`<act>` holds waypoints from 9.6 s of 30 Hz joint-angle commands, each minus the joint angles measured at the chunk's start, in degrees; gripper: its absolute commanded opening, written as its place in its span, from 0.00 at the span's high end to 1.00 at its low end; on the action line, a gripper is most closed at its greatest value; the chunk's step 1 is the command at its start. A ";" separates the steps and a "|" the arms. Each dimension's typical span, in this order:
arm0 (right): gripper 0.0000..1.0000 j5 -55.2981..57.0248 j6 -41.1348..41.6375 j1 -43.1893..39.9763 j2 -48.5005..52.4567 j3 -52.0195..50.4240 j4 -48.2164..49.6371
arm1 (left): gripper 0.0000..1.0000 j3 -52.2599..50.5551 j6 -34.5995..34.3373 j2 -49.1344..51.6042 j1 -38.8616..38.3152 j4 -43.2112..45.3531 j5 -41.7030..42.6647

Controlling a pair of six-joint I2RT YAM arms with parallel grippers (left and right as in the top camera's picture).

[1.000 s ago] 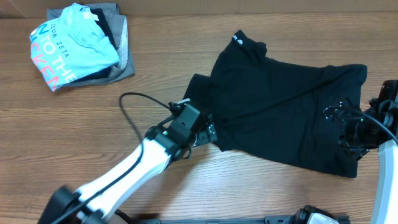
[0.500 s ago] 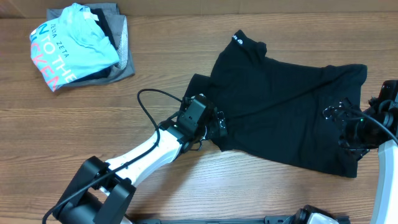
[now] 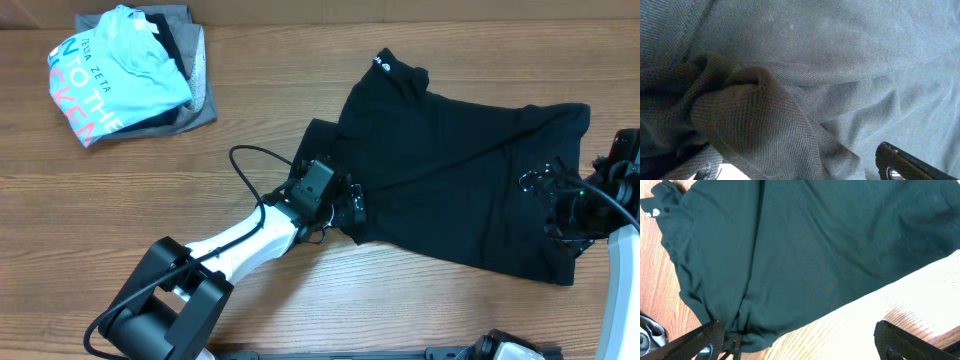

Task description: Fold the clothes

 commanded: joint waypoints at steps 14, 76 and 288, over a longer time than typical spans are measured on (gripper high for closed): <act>0.00 -0.04 -1.92 0.33 -0.15 -0.22 0.11 | 0.00 3.21 5.38 0.55 0.20 -2.05 1.64; 0.00 2.10 -2.34 0.33 -0.15 -3.19 -3.96 | 0.96 3.23 3.26 -11.23 14.51 -15.85 -8.41; 0.00 13.60 10.27 0.17 14.21 -0.98 8.37 | 0.87 7.41 35.39 5.95 15.19 -7.39 13.07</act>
